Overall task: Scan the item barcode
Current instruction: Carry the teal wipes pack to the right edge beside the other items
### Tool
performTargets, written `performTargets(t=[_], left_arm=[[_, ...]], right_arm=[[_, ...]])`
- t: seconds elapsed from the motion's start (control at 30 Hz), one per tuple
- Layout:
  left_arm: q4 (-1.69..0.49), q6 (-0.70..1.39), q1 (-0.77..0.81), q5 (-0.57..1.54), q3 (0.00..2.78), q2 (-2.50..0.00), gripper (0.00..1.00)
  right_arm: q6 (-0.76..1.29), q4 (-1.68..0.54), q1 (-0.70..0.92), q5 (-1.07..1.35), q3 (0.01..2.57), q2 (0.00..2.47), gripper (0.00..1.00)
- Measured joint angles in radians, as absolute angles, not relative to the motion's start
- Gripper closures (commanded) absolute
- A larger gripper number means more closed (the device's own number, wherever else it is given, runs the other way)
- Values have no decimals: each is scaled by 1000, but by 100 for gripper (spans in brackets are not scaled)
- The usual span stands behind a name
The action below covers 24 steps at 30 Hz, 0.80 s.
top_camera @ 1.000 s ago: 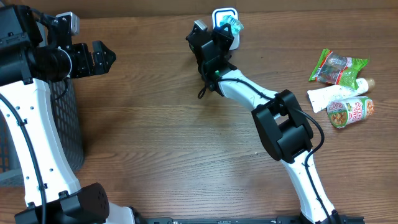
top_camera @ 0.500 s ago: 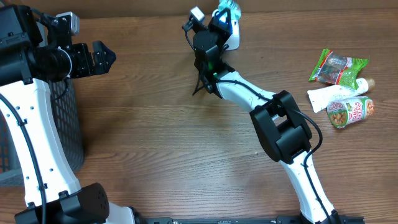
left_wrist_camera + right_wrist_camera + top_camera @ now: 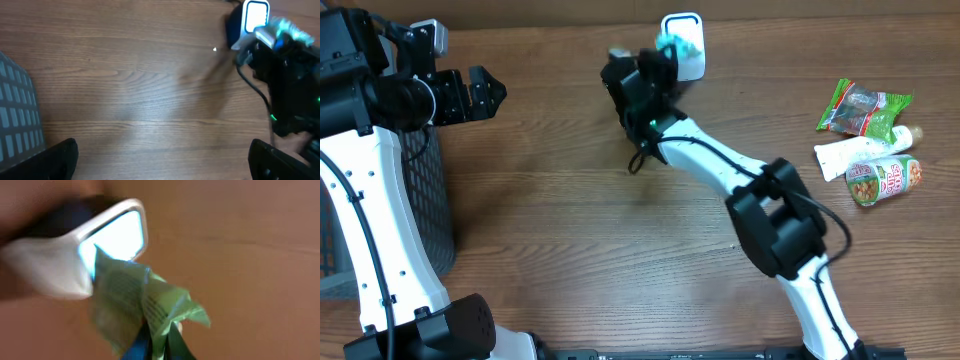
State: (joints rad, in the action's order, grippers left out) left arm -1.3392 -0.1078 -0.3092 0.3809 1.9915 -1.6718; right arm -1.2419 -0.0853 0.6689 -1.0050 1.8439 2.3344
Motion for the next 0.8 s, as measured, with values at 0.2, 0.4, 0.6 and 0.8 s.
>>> performTargets(t=[0.2, 0.4, 0.6, 0.8], left_arm=[[-1339, -108, -309, 381, 1991, -1672, 0], [-1339, -108, -309, 381, 1991, -1672, 0], [-1340, -108, -309, 381, 1991, -1672, 0], [-1339, -108, -309, 381, 1991, -1672, 0]], right_arm=[[-854, -524, 677, -711, 1836, 2119, 96], [-409, -766, 587, -274, 1839, 1797, 96], [21, -1065, 121, 67, 1858, 1689, 96], [161, -1058, -241, 108, 1736, 1775, 96]])
